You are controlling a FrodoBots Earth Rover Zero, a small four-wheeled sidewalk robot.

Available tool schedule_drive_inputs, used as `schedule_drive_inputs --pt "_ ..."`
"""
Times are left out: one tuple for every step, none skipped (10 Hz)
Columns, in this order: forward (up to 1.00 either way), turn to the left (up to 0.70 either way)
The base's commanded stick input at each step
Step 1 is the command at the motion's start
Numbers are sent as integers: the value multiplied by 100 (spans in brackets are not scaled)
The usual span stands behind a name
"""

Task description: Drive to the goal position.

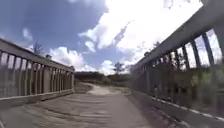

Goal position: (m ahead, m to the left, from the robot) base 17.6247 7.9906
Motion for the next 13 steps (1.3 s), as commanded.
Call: schedule_drive_inputs --pt "100 0" --pt "100 0" --pt "100 0" --pt "100 30" --pt "100 40" --pt "100 40" --pt "100 40" --pt "100 12" --pt "100 1" --pt "100 0" --pt "100 0" --pt "100 0" --pt "100 0"
